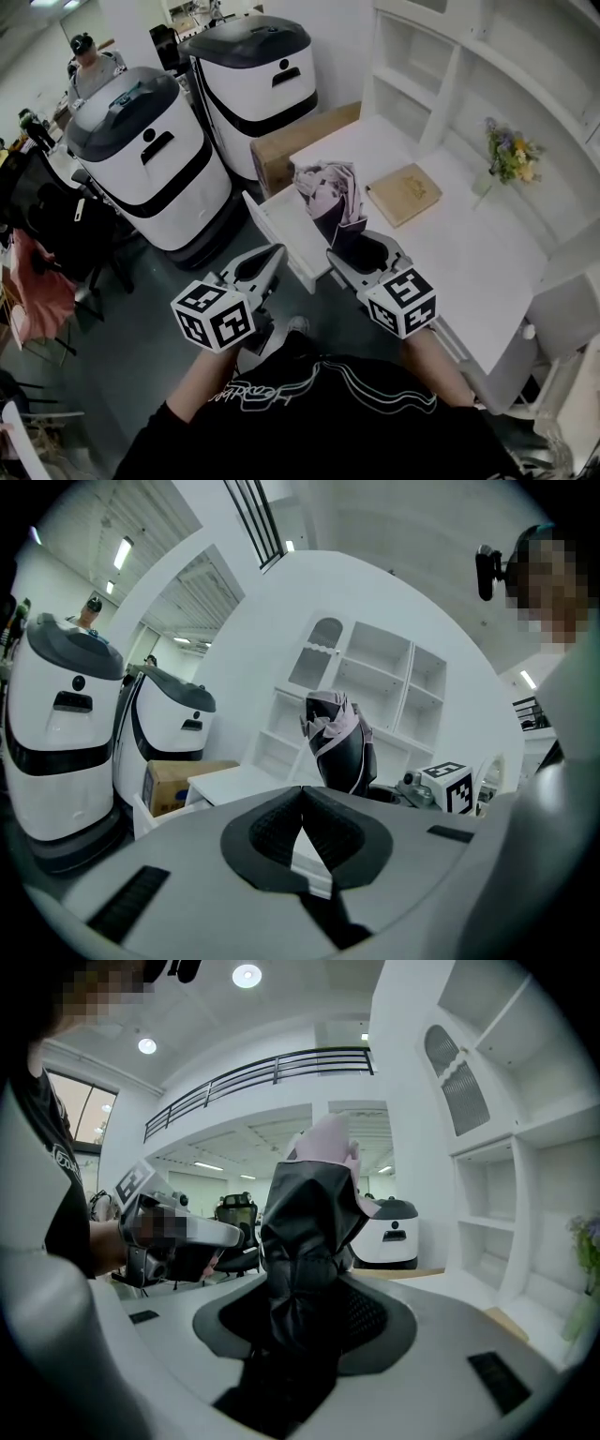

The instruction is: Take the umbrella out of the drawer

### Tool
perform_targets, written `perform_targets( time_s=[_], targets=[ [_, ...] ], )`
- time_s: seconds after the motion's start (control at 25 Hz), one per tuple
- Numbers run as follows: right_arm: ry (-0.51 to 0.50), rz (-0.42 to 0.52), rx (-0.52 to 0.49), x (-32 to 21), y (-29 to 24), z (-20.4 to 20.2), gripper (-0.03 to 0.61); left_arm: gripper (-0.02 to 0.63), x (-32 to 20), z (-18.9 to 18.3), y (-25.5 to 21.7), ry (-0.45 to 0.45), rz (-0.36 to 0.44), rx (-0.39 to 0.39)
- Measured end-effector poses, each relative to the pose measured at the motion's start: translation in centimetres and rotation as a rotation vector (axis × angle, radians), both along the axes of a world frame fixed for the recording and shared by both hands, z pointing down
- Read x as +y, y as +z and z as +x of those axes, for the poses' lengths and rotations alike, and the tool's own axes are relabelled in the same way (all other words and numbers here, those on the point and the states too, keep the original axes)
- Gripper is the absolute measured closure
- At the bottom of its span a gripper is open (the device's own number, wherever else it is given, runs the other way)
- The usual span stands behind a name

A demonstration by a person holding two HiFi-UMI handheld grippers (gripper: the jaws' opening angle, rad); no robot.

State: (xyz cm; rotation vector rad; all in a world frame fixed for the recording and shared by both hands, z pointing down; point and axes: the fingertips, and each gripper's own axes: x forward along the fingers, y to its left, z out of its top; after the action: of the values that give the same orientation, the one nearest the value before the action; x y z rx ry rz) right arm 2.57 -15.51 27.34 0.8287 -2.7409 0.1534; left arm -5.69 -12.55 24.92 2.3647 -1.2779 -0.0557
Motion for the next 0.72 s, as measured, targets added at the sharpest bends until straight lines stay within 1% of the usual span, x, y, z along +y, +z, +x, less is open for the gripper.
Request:
perform_targets(
  time_s=[0.24,0.4,0.72],
  targets=[
    [-0.013,-0.065,-0.072,0.9,-0.4,-0.5,0.373,0.594,0.7,-0.2,-0.7,0.001,0.012,0.021],
    [-0.017,-0.067,-0.06,1.2,-0.2,-0.4,0.373,0.594,1.1,-0.1,-0.5,0.005,0.007,0.019],
    [-0.021,-0.075,-0.075,1.6,0.1,0.0,0.373,0.594,1.4,0.3,-0.3,0.002,0.003,0.009]
  ],
)
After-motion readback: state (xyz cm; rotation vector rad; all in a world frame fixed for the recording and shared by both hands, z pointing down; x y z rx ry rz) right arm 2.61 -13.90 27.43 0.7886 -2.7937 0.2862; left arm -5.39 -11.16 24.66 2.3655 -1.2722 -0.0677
